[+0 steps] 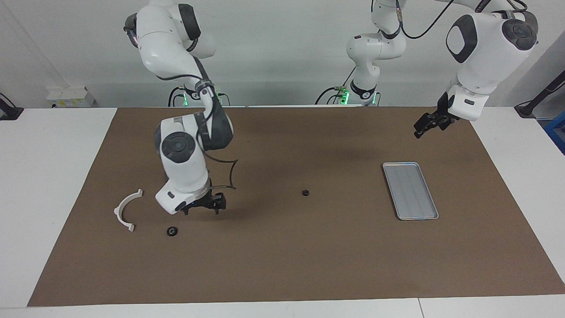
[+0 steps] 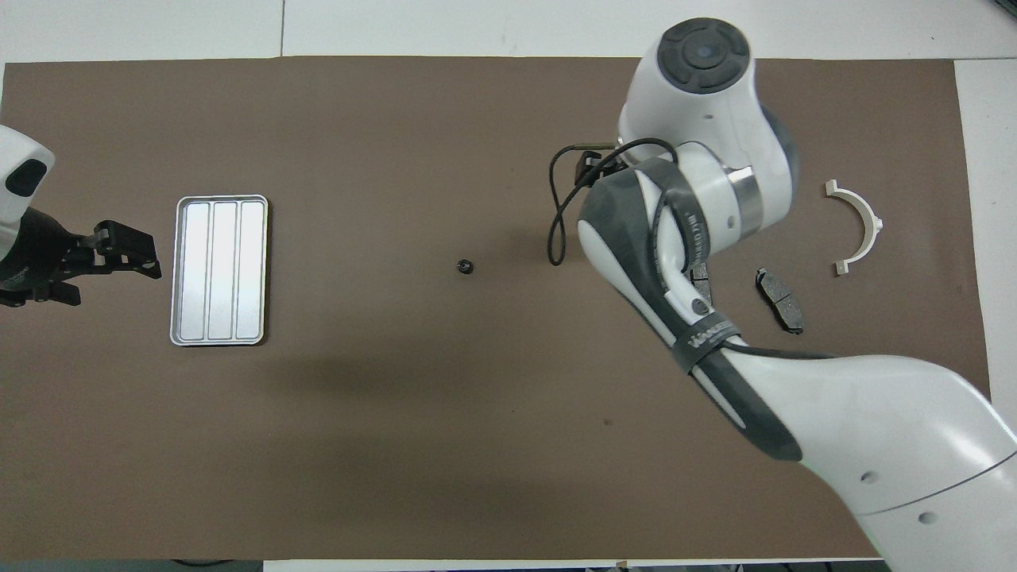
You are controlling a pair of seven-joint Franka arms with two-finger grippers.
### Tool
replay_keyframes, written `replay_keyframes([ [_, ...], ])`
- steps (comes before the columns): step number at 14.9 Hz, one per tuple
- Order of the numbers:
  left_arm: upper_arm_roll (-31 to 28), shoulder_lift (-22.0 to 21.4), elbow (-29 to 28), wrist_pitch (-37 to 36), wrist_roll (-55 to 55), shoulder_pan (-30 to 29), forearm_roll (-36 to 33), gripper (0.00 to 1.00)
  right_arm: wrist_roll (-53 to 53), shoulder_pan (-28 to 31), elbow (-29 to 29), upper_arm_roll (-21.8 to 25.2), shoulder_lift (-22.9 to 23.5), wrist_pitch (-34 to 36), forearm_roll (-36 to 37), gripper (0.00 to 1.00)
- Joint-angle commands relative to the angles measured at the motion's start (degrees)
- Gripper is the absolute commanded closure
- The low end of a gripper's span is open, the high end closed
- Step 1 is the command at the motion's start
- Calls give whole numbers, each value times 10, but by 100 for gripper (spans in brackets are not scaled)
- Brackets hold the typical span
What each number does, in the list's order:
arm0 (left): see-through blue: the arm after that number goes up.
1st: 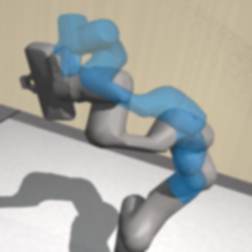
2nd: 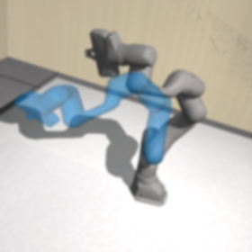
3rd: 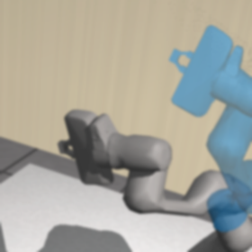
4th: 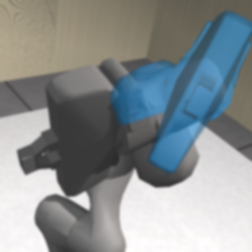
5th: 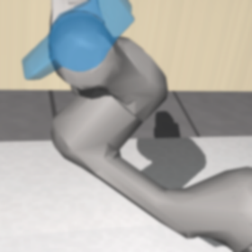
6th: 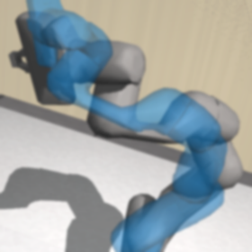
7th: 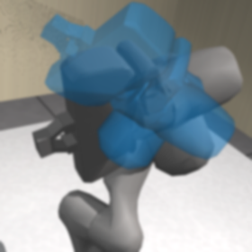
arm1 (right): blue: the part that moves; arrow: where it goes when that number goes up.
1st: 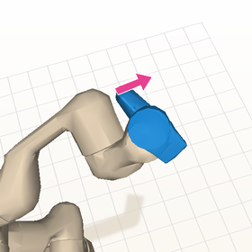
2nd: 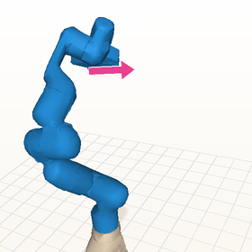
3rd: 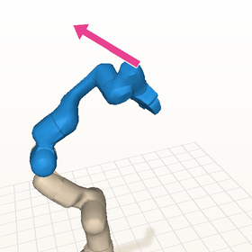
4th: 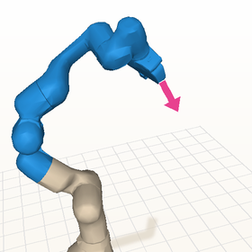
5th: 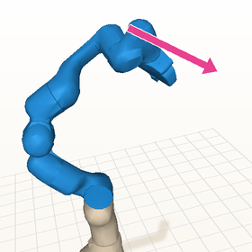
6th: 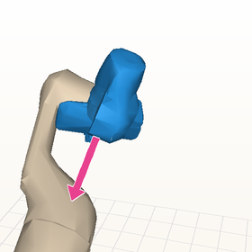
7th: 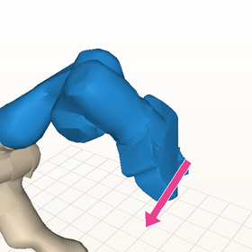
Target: Place bearing gear from tray to pile
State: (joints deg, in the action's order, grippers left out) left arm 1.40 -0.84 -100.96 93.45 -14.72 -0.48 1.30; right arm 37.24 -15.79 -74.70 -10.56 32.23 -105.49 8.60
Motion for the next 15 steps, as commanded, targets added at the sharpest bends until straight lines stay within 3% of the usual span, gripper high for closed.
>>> replay_keyframes([
  [1,7,-7,-9,4,20,-16,-3,0,117,-56,22,2,27,-3,-14,0],
  [6,9,-7,-9,3,47,-24,-3,0,233,-134,102,4,112,-14,-10,0],
  [12,10,-8,1,-1,44,-29,-2,0,243,-158,105,11,166,-80,-6,0],
  [15,11,-8,7,-15,43,-28,-2,0,243,-165,114,19,180,-80,-7,0],
])
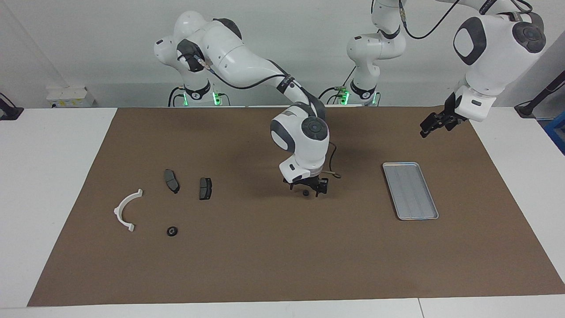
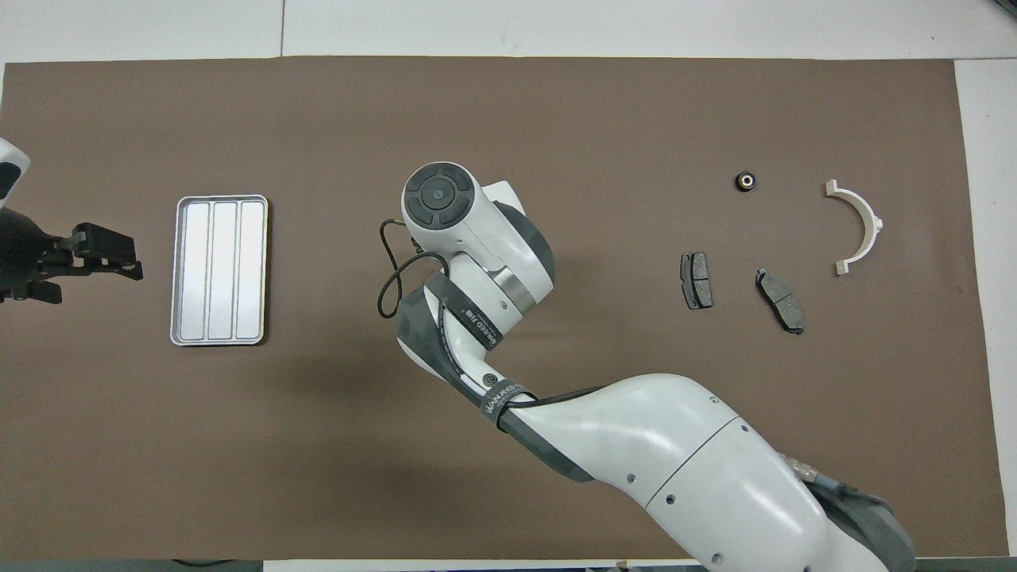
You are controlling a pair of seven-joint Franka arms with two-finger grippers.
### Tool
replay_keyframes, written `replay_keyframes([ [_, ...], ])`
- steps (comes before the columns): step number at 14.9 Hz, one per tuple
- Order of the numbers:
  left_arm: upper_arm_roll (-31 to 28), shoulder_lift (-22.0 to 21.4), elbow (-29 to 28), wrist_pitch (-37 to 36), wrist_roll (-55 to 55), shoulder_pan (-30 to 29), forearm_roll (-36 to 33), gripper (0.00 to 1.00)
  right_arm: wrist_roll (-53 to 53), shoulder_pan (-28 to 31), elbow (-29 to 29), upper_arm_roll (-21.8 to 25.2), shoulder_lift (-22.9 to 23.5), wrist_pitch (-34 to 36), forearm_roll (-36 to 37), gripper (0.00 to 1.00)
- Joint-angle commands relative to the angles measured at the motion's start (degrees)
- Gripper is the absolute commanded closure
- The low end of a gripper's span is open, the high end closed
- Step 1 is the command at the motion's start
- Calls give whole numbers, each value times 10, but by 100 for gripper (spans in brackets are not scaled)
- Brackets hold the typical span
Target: Place bearing gear from tray to pile
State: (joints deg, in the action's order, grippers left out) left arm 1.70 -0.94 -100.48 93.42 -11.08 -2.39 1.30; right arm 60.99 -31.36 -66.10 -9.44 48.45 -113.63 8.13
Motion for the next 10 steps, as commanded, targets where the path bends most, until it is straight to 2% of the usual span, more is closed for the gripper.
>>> replay_keyframes([
  [1,8,-8,3,-17,9,-9,-2,0,6,-15,33,8,23,3,-2,0],
  [3,18,-7,17,-17,9,-8,-3,0,6,-17,35,7,27,5,-2,1],
  [10,28,-6,38,-53,8,-9,-3,0,4,-12,35,13,27,10,-1,43],
])
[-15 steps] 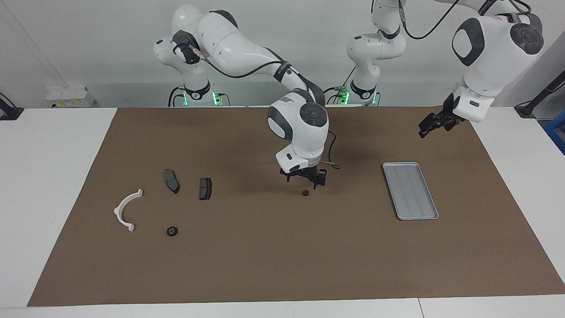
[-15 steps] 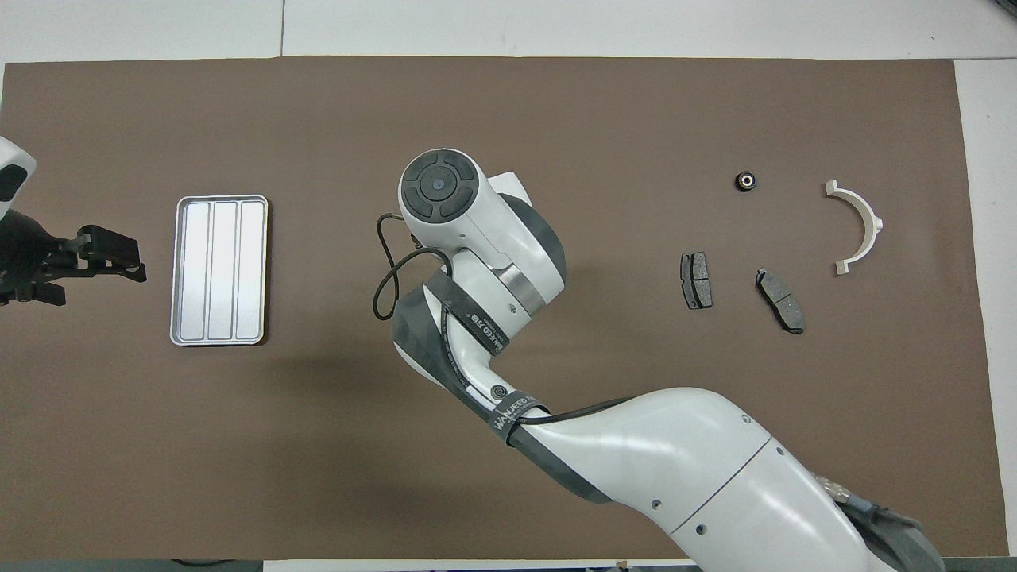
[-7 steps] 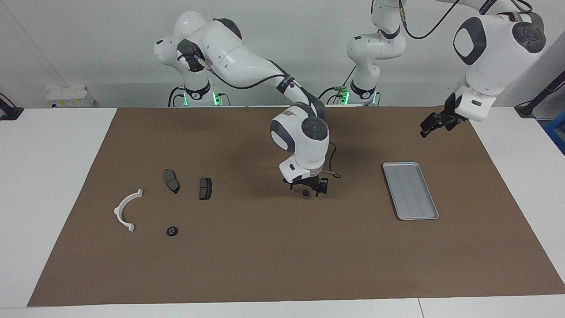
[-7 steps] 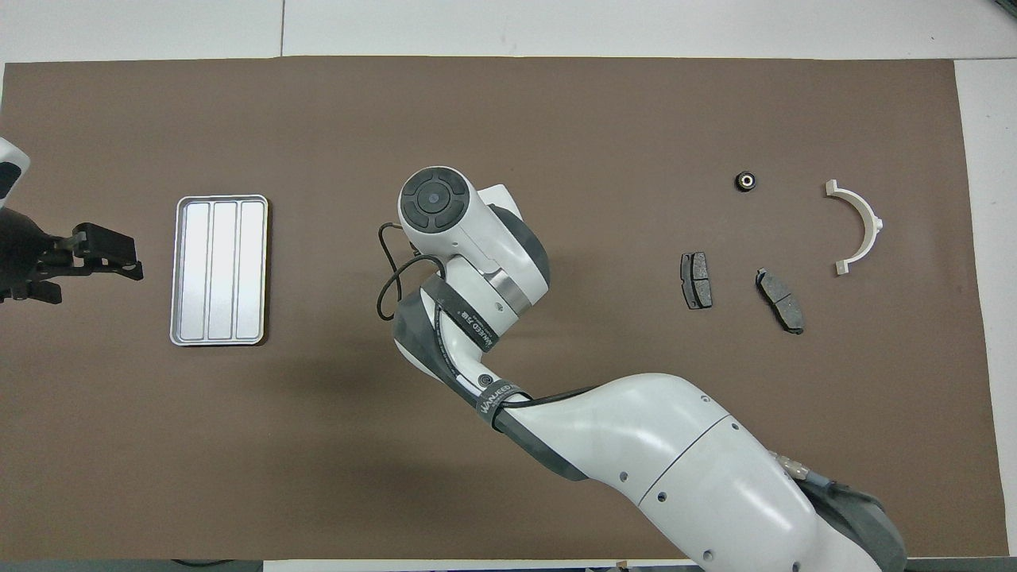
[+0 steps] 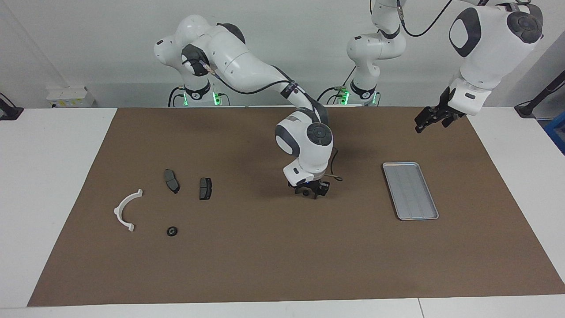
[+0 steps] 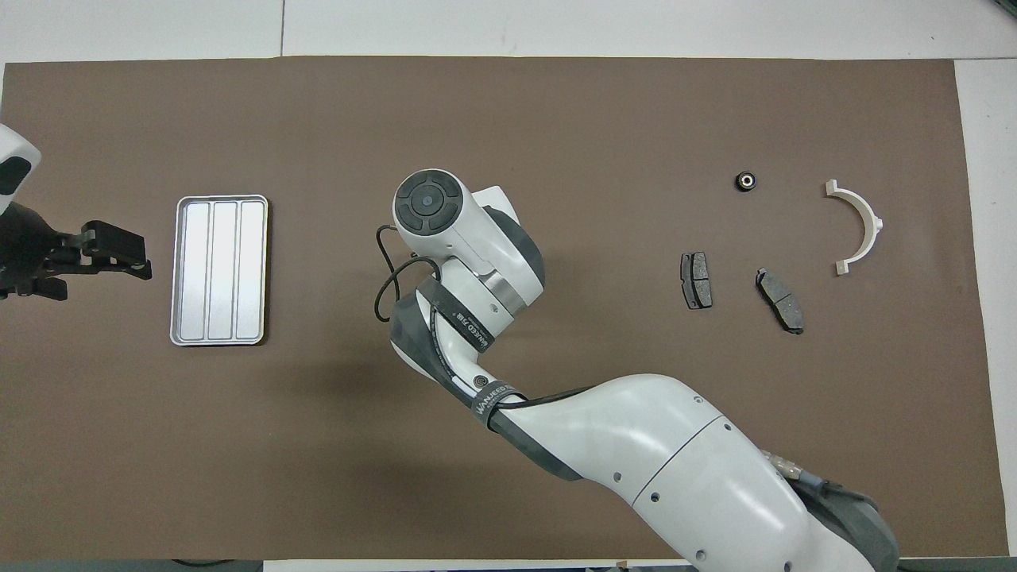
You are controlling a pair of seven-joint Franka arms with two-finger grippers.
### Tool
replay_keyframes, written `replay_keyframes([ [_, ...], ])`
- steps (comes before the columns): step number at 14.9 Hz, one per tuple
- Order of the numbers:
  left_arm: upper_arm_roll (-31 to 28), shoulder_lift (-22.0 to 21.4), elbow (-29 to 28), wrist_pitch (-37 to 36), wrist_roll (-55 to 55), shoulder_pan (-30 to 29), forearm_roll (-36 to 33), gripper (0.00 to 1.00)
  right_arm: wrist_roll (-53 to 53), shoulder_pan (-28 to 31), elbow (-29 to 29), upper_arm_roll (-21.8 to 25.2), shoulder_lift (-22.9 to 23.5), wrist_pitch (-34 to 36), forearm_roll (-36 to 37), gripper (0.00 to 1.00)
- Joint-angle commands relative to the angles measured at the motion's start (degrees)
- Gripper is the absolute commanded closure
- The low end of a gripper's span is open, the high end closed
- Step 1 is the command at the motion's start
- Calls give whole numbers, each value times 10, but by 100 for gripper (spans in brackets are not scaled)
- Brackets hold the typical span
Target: Place bearing gear from tray to pile
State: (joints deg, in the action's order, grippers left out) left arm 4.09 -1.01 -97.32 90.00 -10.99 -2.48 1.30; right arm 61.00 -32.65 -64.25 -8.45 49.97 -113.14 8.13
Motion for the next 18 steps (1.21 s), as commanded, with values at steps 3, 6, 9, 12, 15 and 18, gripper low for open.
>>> replay_keyframes([
  [3,0,-7,6,-22,7,-8,-2,0,4,1,17,3,12,3,-1,64],
  [6,5,-8,4,-15,2,-5,-2,0,4,0,15,2,12,-2,-2,76],
  [9,0,-9,5,-12,1,-5,-2,0,4,0,15,2,11,-2,-2,96],
  [12,3,-19,0,-14,1,-3,-2,0,4,0,16,2,11,0,-2,100],
  [15,4,-21,-1,-15,1,-1,-2,0,-3,7,17,0,6,21,-2,100],
  [18,3,-22,-2,-14,1,-2,-2,0,-74,47,59,-7,-14,110,-8,100],
])
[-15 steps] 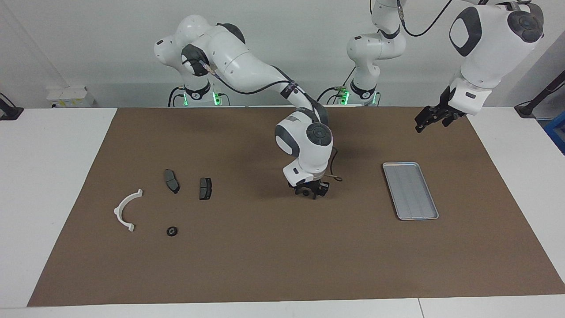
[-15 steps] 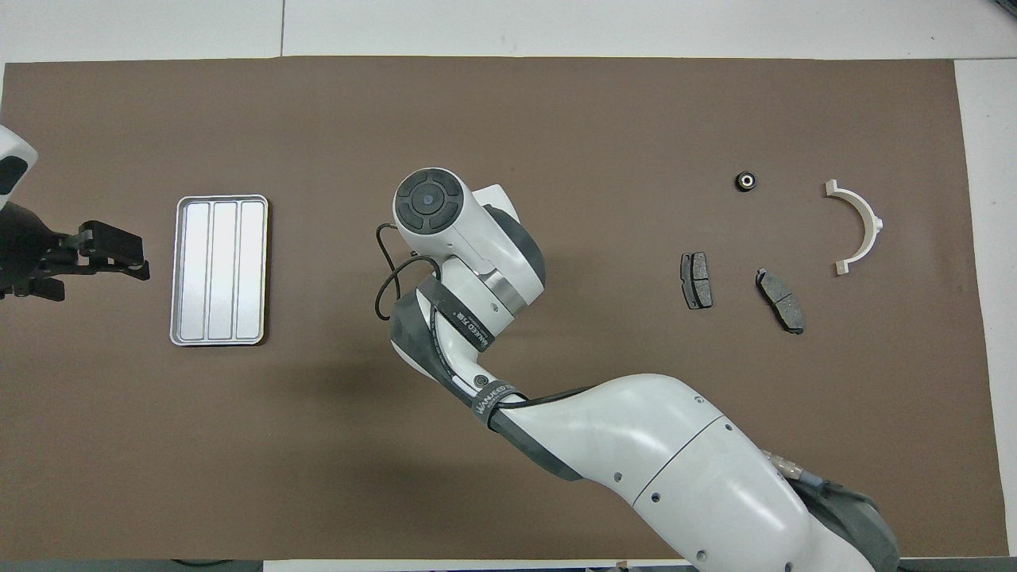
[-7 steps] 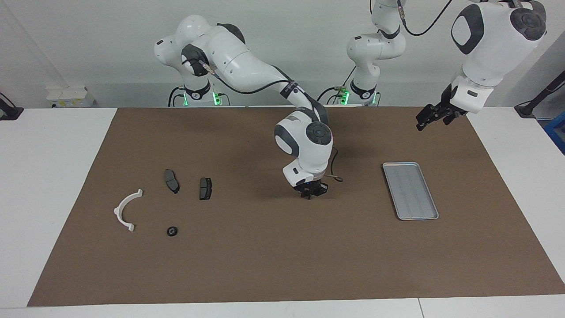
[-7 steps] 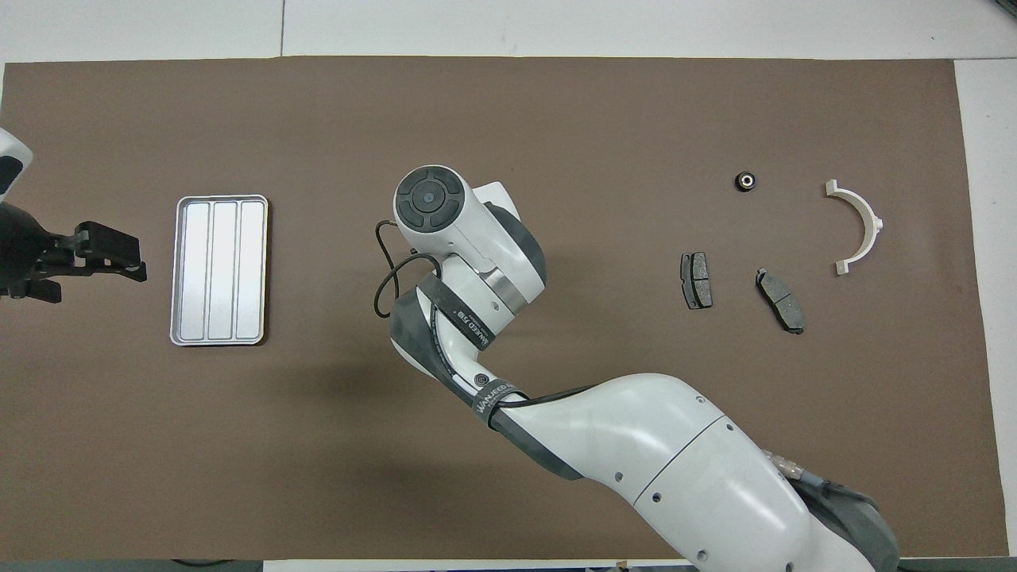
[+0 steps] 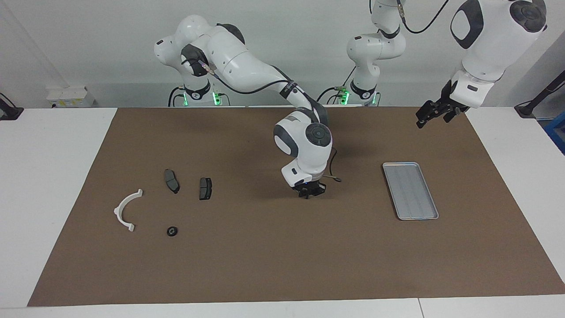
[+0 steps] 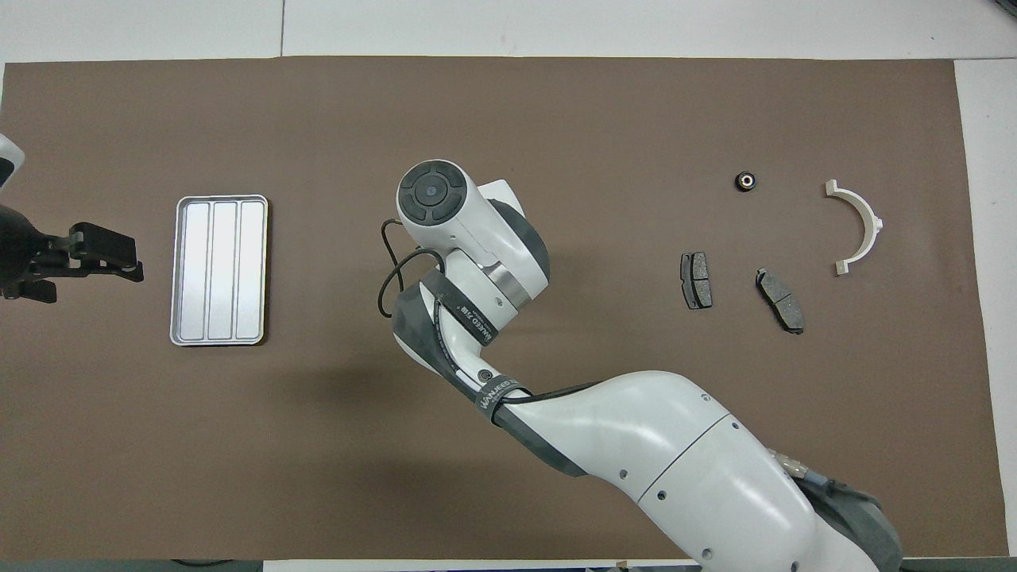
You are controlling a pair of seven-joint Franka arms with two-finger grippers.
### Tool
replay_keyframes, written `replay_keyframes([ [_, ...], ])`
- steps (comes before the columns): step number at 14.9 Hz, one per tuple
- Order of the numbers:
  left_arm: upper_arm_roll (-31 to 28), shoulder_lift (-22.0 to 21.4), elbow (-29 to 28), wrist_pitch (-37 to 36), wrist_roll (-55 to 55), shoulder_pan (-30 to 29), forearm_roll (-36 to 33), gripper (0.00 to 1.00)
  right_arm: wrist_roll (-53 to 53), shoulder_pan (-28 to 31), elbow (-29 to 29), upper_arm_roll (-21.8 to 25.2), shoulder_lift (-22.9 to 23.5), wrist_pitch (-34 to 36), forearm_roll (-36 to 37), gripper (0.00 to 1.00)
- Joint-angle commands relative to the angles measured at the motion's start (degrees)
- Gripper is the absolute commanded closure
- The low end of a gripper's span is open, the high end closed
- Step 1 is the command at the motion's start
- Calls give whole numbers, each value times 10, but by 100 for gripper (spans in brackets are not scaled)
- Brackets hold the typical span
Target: Place bearing gear from tray to pile
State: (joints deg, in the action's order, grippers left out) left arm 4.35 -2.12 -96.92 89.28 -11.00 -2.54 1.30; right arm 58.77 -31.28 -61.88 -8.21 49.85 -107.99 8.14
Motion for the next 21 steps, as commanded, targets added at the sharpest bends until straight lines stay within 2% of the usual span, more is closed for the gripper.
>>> replay_keyframes([
  [1,0,-11,-6,-7,1,-1,-2,0,-80,51,43,-13,-23,81,-9,100],
  [5,0,-11,-6,-7,1,-1,-2,0,-251,142,41,-23,-67,117,-13,100],
  [7,0,-11,-6,-7,1,-1,-2,0,-336,190,37,-23,-67,104,-11,100],
  [9,0,-11,-6,-7,1,-1,-2,0,-404,229,2,-23,-74,75,-10,100],
  [12,0,-11,-6,-7,1,-1,-2,0,-437,268,-59,-23,-88,33,-6,100],
  [16,0,-11,-6,-7,1,-1,-2,0,-456,298,-147,-21,-92,-73,18,100],
  [21,0,-11,-6,-7,1,-1,-2,0,-466,309,-180,-22,-92,-115,36,100],
])
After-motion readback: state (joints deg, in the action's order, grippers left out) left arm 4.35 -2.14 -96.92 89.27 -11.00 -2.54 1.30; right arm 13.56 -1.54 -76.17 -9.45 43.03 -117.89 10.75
